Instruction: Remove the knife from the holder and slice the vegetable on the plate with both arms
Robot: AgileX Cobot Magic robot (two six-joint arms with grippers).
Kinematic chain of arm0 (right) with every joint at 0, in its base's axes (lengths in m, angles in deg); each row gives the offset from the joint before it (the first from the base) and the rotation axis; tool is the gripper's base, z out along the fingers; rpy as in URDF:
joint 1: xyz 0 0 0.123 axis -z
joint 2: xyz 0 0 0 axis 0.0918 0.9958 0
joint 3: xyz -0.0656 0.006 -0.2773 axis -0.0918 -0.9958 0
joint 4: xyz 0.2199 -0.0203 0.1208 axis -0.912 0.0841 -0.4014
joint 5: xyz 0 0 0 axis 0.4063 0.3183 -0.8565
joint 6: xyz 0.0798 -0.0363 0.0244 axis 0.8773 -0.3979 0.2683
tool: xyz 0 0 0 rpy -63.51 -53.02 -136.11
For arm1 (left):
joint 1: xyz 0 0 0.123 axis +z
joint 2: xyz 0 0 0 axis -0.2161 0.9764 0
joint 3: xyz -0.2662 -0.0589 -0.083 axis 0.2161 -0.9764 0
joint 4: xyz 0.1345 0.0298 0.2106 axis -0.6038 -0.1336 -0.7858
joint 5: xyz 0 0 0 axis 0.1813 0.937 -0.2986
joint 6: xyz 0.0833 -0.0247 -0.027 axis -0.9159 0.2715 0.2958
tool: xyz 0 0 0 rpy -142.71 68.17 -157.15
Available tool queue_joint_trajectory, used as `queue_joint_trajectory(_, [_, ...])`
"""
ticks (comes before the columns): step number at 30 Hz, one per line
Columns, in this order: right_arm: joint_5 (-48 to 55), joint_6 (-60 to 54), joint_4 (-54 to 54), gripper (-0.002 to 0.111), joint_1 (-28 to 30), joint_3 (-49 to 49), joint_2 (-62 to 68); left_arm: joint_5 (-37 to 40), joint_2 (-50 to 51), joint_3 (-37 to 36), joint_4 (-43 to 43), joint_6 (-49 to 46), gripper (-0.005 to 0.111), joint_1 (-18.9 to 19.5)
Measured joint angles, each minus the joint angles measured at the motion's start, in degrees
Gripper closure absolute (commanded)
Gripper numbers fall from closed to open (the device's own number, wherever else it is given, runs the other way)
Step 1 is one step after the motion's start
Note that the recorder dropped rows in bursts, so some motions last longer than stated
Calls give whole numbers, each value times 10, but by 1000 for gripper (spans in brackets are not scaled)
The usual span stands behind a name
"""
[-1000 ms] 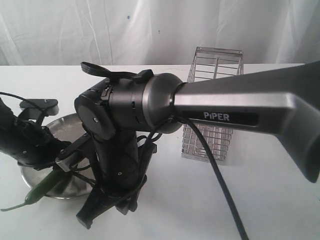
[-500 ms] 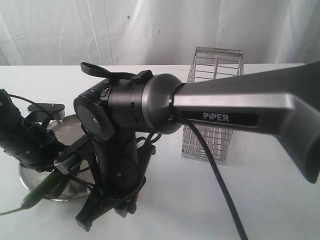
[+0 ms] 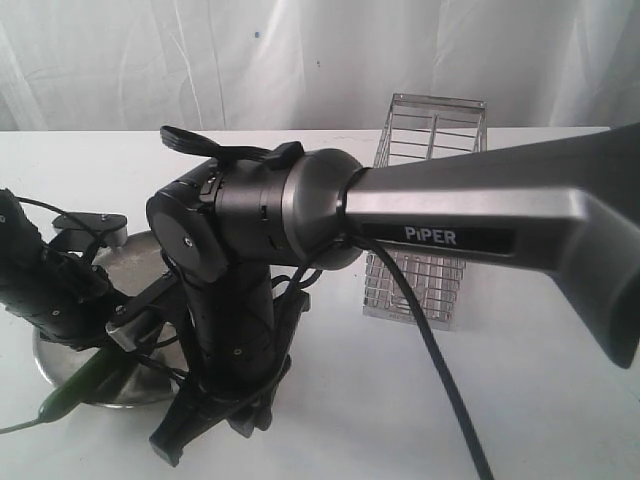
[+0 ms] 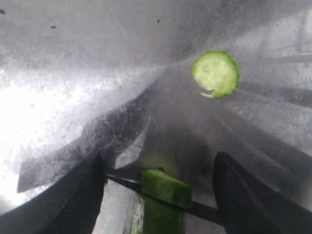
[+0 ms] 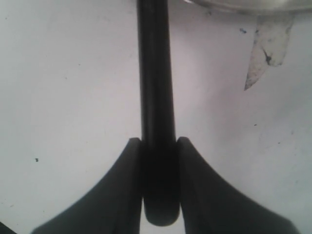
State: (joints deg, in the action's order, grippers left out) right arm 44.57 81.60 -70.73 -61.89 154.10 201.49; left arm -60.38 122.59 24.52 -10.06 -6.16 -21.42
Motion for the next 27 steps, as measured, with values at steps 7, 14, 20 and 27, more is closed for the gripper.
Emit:
queue_joint_trajectory(7, [0,-1,2,108,-1,0,0,86,-69,20,-40,11,40,0])
queue_joint_trajectory(14, [0,1,4,108,-1,0,0,103,-87,21,-64,25,40,0])
queue_joint_trajectory(20, [-1,1,5,108,-1,0,0,105,-87,21,-64,26,40,0])
queue_joint_trajectory(27, [-4,1,5,108,-1,0,0,74,-79,3,-64,27,40,-6])
